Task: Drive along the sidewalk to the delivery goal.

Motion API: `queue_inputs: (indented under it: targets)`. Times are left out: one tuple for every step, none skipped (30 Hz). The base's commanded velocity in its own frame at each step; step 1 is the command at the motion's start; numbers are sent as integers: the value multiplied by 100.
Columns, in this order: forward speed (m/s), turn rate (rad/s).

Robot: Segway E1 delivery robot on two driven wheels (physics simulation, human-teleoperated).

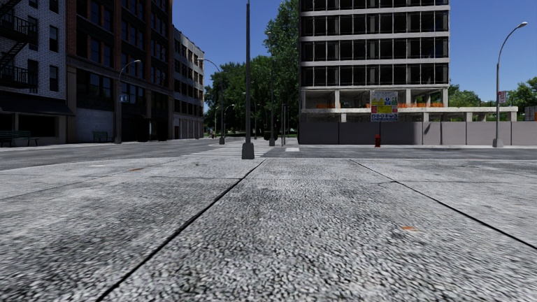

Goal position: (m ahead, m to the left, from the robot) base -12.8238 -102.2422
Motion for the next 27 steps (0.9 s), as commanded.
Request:
queue_inputs:
  targets:
    - [0,0]
    - [0,0]
    - [0,0]
    - [0,0]
    - [0,0]
    - [0,0]
    - [0,0]
    - [0,0]
    - [0,0]
    - [0,0]
    - [0,0]
    - [0,0]
    - [0,0]
    - [0,0]
    - [0,0]
    - [0,0]
    - [0,0]
    - [0,0]
    - [0,0]
    - [0,0]
    - [0,0]
    - [0,0]
    - [0,0]
    - [0,0]
    - [0,0]
    - [0,0]
    - [0,0]
